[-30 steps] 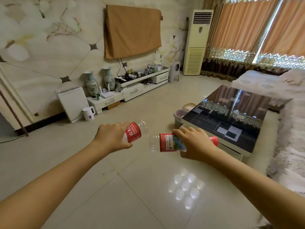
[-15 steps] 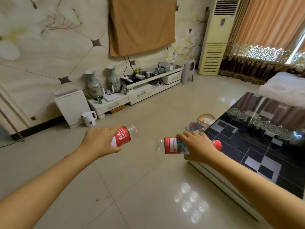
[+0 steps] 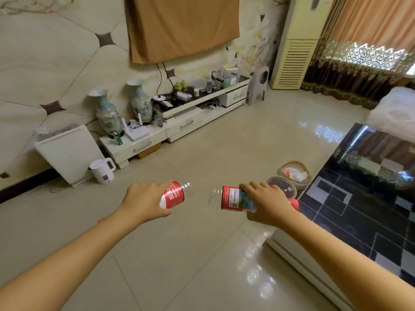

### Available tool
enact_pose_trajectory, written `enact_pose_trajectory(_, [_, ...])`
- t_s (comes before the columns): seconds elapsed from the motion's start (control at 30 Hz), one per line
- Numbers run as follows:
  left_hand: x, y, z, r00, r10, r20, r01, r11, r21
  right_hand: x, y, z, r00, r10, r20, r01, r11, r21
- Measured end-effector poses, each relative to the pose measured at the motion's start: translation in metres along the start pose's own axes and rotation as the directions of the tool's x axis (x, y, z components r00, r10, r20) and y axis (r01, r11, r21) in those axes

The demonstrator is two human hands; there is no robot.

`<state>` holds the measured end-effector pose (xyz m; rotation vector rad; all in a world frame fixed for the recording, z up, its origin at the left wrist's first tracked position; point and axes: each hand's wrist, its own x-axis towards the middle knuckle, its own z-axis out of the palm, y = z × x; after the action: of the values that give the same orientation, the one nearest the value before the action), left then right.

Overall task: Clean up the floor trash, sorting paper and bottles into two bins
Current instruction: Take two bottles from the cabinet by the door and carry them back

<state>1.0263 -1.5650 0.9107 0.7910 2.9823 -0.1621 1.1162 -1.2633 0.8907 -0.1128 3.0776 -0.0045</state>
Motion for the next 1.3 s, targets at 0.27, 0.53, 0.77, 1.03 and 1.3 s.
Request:
enact_pose_trajectory(0.27, [0.203,0.027,0.010,0.984,0.164,0.067,-0.164,0.986,-0.007,0.105,0.099,0.024,0.964,0.255,0.076,-0.260,0.963,0.074])
enact_pose_trajectory(0.53, [0.402,0.086,0.035,0.959,0.246,0.142,-0.241,0.969,-0.048,0.226,0.235,0.090,0.890,0.398,0.220,-0.437,0.884,0.167])
enact_pose_trajectory(0.77, [0.545,0.161,0.060,0.899,0.357,0.251,-0.355,0.933,-0.059,0.280,0.337,0.126,0.778,0.512,0.364,-0.608,0.759,0.231])
enact_pose_trajectory(1.03, [0.681,0.283,0.134,0.729,0.473,0.495,-0.408,0.881,-0.240,0.316,0.423,0.192,0.550,0.633,0.545,-0.833,0.469,0.294])
enact_pose_trajectory(1.3, [0.782,0.380,0.263,0.485,0.350,0.801,0.095,0.890,-0.446,0.357,0.494,0.307,0.148,0.535,0.832,-0.930,-0.211,0.301])
